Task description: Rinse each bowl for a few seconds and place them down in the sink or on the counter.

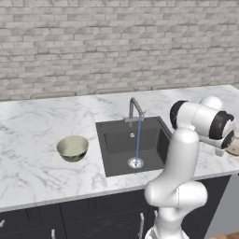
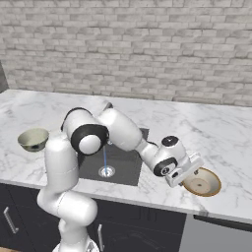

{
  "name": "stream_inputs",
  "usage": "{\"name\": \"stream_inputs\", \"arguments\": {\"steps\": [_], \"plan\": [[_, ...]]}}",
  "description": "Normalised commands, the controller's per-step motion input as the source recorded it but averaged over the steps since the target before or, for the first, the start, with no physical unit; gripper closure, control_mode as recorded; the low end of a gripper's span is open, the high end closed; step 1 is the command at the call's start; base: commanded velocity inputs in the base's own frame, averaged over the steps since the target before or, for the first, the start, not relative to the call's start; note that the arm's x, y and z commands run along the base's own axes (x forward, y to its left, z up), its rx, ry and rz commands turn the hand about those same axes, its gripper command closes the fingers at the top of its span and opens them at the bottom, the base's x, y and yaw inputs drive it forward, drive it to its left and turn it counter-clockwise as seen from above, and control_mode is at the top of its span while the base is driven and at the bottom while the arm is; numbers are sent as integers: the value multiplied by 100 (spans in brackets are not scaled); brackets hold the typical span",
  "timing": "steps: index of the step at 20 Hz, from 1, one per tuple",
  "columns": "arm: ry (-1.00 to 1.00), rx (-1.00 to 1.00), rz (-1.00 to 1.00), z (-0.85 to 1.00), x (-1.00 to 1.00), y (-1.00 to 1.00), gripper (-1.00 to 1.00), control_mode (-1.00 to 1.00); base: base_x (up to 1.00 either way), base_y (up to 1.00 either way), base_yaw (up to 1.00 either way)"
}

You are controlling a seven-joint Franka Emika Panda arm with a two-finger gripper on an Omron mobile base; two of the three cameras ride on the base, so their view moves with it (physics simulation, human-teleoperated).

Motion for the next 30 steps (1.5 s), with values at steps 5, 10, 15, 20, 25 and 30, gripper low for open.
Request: {"name": "stream_inputs", "arguments": {"steps": [5,10,15,20,25,30], "plan": [[2,4,0,-26,17,-31,-100,-100,0,0,0],[3,5,0,-32,16,-36,-100,-100,0,0,0],[2,4,2,-33,7,-36,100,-100,0,0,0],[-1,3,2,-10,-1,-43,100,-100,0,0,0],[-1,4,2,0,-15,-24,100,-100,0,0,0],[0,2,4,7,-24,-3,100,-100,0,0,0]]}}
